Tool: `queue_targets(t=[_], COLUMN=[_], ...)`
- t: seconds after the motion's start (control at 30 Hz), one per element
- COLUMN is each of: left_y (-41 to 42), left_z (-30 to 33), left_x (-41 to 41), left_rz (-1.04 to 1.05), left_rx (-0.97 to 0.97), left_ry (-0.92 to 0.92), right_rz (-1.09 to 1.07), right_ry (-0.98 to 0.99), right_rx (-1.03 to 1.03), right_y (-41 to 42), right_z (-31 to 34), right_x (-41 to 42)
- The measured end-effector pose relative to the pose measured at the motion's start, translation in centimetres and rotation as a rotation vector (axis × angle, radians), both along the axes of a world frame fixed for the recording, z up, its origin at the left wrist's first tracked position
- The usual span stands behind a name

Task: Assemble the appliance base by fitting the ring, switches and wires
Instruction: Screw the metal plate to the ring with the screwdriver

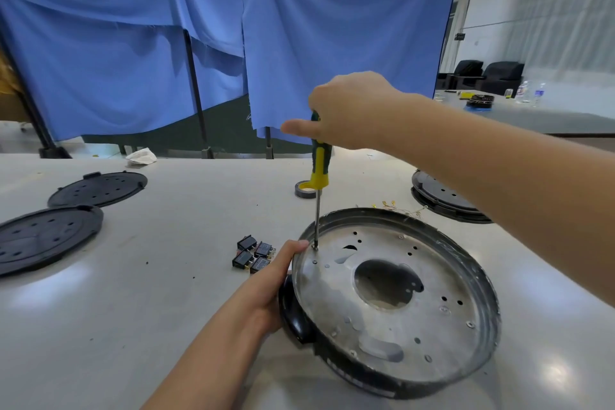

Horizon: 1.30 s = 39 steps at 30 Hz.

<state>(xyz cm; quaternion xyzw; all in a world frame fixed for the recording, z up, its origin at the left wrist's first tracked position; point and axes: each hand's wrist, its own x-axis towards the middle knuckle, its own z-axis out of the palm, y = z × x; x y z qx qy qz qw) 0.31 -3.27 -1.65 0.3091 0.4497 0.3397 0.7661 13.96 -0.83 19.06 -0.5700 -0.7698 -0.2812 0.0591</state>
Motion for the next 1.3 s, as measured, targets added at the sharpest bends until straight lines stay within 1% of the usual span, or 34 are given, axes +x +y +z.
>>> queue_targets(t=[0.03, 0.07, 0.13, 0.17, 0.2, 0.23, 0.3, 0.4, 0.43, 0.47, 0.5, 0.53, 0.57, 0.6, 0.63, 0.67, 0.73, 0.83, 0.87, 0.9, 0.93, 0.97, 1.03, 1.07, 1.1, 1.13, 1.17, 1.23, 1.27, 1.3], left_y=[0.0, 0.0, 0.0, 0.0, 0.0, 0.0, -0.1, -0.2, -0.2, -0.2, -0.2, -0.2, -0.2, -0.3, -0.3, -0.3, -0.4, -0.4, -0.4, -0.3, -0.3, -0.3, -0.2, -0.2, -0.2, -0.2, -0.2, -0.2, -0.2, -0.1], left_z=[0.0, 0.0, 0.0, 0.0, 0.0, 0.0, 0.0, 0.1, 0.1, 0.2, 0.2, 0.2, 0.2, 0.2, 0.2, 0.3, 0.3, 0.3, 0.3, 0.2, 0.2, 0.2, 0.2, 0.2, 0.2, 0.2, 0.2, 0.2, 0.2, 0.2], left_x=[0.0, 0.0, 0.1, 0.0, 0.0, 0.0, 0.0, 0.0, 0.0, 0.0, 0.0, 0.0, 0.0, 0.1, 0.1, 0.1, 0.1, 0.1, 0.0, 0.0, 0.0, 0.0, 0.1, 0.1, 0.1, 0.1, 0.1, 0.1, 0.1, 0.1], left_rz=[-0.001, 0.0, 0.003, 0.005, 0.008, 0.009, 0.01, -0.001, -0.004, -0.007, -0.008, -0.008, -0.007, -0.004, -0.001, 0.002, 0.006, -0.003, -0.006, -0.006, -0.004, -0.002, -0.002, -0.002, -0.002, -0.006, -0.01, -0.016, -0.019, -0.02], left_rx=[-0.001, -0.002, -0.003, 0.0, 0.004, 0.006, 0.007, 0.003, 0.003, 0.006, 0.01, 0.014, 0.017, 0.018, 0.018, 0.016, 0.011, 0.013, 0.015, 0.016, 0.015, 0.014, 0.011, 0.009, 0.009, 0.012, 0.015, 0.015, 0.013, 0.013], left_ry=[0.004, 0.008, 0.011, 0.01, 0.009, 0.009, 0.012, 0.006, -0.001, -0.004, -0.003, 0.0, 0.003, 0.004, 0.004, 0.004, 0.006, 0.001, 0.0, 0.002, 0.005, 0.01, 0.014, 0.013, 0.011, 0.008, 0.007, 0.009, 0.008, 0.007], right_rz=[-0.003, 0.031, 0.151, 0.199, 0.234, 0.252, 0.208, 0.054, 0.025, 0.008, 0.003, 0.017, 0.041, 0.078, 0.124, 0.171, 0.206, 0.024, -0.02, -0.031, -0.026, 0.012, 0.135, 0.18, 0.218, 0.234, 0.221, 0.102, 0.041, 0.021], right_ry=[0.014, 0.062, 0.27, 0.366, 0.406, 0.388, 0.261, -0.06, -0.117, -0.136, -0.105, -0.019, 0.106, 0.227, 0.303, 0.315, 0.206, -0.087, -0.143, -0.146, -0.098, 0.009, 0.313, 0.44, 0.488, 0.447, 0.349, 0.071, -0.019, -0.039], right_rx=[-0.041, -0.131, -0.325, -0.366, -0.37, -0.341, -0.208, 0.079, 0.124, 0.112, 0.037, -0.091, -0.235, -0.337, -0.388, -0.383, -0.246, 0.122, 0.176, 0.169, 0.1, -0.031, -0.318, -0.398, -0.435, -0.408, -0.331, -0.078, -0.002, 0.015], right_y=[0.0, -0.1, -0.1, -0.3, -0.3, -0.2, -0.1, -0.4, -0.4, -0.3, -0.3, -0.4, -0.6, -0.5, -0.5, -0.5, -0.2, -0.2, -0.3, -0.3, -0.3, -0.4, -0.5, -0.5, -0.6, -0.5, -0.5, -0.3, -0.3, -0.2], right_z=[0.0, 0.1, 0.4, 0.4, 0.4, 0.3, 0.0, -0.3, -0.4, -0.4, -0.3, -0.1, 0.2, 0.5, 0.7, 0.9, 0.8, 0.4, 0.0, -0.3, -0.4, -0.4, -0.1, 0.2, 0.4, 0.4, 0.3, 0.1, 0.0, -0.1], right_x=[0.0, 0.1, 0.2, 0.3, 0.4, 0.6, 0.8, 0.9, 1.0, 1.0, 1.1, 1.2, 1.3, 1.5, 1.6, 1.6, 1.4, 1.0, 0.8, 0.6, 0.6, 0.6, 0.7, 0.7, 0.6, 0.5, 0.5, 0.5, 0.7, 0.8])
